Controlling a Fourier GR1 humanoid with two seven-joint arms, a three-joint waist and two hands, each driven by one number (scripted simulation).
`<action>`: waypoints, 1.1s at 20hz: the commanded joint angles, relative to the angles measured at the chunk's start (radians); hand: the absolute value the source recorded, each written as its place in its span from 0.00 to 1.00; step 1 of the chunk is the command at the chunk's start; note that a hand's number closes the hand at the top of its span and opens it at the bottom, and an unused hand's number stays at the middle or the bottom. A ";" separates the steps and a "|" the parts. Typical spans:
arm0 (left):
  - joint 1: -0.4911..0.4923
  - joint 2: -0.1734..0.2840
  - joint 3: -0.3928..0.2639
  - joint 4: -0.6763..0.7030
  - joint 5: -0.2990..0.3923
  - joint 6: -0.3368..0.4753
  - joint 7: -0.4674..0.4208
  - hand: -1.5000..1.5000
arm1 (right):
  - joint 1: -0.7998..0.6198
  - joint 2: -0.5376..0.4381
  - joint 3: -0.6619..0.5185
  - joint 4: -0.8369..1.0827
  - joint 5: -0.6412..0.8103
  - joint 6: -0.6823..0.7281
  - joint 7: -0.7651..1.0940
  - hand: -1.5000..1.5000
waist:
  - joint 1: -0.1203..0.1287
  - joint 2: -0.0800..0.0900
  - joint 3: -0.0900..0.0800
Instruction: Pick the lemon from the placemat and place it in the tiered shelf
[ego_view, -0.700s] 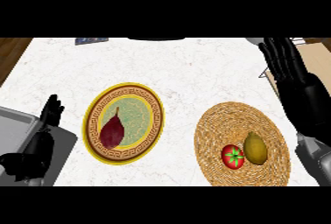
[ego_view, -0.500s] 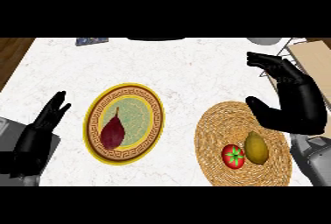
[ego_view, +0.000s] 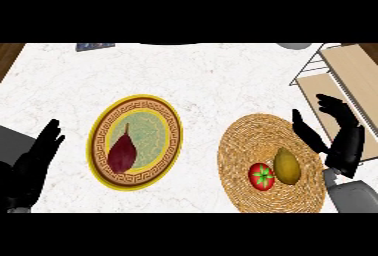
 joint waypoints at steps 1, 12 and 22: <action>-0.045 0.022 0.015 0.053 0.032 -0.050 0.045 0.50 | 0.041 0.138 0.132 0.060 0.195 -0.222 0.153 0.00 | 0.017 -0.002 0.005; -0.020 0.041 0.042 0.042 0.046 -0.070 0.025 0.50 | 0.102 0.064 0.113 0.219 0.550 -0.032 0.605 0.00 | 0.015 -0.011 -0.007; -0.062 0.029 0.023 0.072 0.045 -0.083 0.050 0.50 | -0.011 0.016 0.255 0.144 0.645 0.510 1.041 0.00 | 0.031 -0.009 -0.003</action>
